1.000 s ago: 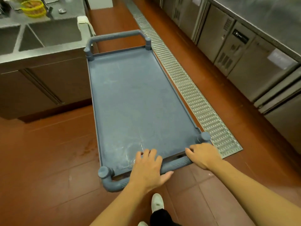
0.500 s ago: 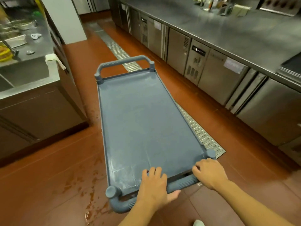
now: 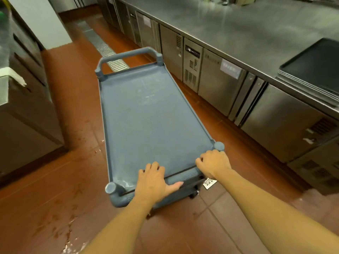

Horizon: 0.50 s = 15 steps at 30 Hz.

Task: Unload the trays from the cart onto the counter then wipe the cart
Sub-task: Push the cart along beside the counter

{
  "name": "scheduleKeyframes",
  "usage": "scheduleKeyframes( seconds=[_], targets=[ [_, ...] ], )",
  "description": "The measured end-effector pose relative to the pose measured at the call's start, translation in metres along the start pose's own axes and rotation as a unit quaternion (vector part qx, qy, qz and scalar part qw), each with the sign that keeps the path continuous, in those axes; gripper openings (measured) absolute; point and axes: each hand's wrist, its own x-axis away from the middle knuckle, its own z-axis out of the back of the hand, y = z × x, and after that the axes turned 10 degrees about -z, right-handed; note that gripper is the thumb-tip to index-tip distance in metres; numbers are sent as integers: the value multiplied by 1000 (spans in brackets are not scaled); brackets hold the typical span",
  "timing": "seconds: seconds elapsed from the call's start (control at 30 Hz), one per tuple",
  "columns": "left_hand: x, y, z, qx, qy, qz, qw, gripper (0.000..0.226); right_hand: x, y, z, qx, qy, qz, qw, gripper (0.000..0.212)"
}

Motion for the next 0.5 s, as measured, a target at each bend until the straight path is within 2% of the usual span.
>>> scheduleKeyframes(
  seconds=[0.2, 0.5],
  targets=[
    [-110, 45, 10, 4, 2, 10, 1000, 89, -89, 75, 22, -7, 2, -6, 1000, 37],
    [-260, 111, 33, -2, -29, -24, 999, 85, -216, 175, 56, -20, -37, -22, 999, 36]
  ],
)
